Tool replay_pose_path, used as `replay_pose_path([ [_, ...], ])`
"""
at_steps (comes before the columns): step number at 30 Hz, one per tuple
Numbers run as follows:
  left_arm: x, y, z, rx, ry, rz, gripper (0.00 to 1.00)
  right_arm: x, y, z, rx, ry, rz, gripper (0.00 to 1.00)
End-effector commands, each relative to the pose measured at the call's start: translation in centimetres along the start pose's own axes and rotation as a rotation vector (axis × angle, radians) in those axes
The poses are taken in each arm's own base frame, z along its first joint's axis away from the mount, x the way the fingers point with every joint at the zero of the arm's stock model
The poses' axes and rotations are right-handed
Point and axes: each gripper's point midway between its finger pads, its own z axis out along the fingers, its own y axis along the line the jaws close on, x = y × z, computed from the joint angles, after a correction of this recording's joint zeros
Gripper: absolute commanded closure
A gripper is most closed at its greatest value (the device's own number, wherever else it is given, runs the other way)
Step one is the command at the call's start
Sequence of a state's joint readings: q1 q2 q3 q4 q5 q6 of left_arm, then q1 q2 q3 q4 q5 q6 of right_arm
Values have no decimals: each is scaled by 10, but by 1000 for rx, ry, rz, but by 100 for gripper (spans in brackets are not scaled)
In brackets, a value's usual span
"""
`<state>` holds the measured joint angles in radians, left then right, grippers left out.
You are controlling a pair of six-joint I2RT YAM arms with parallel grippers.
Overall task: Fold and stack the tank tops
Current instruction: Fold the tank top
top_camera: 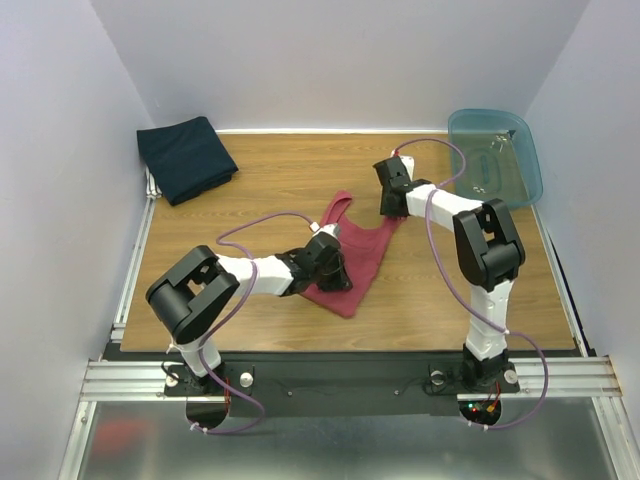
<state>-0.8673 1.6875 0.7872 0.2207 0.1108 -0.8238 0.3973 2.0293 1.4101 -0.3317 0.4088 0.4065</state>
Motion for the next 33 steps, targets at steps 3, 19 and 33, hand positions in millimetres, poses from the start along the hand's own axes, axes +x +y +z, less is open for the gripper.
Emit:
replay_pose_path([
  [3, 31, 21, 0, -91, 77, -40, 87, -27, 8, 6, -32, -45, -44, 58],
  [19, -74, -9, -64, -81, -196, -52, 60, -90, 6, -88, -157, -183, 59, 27],
  [33, -37, 107, -120, -207, -227, -430, 61, 107, 92, -243, -473, -81, -263, 36],
])
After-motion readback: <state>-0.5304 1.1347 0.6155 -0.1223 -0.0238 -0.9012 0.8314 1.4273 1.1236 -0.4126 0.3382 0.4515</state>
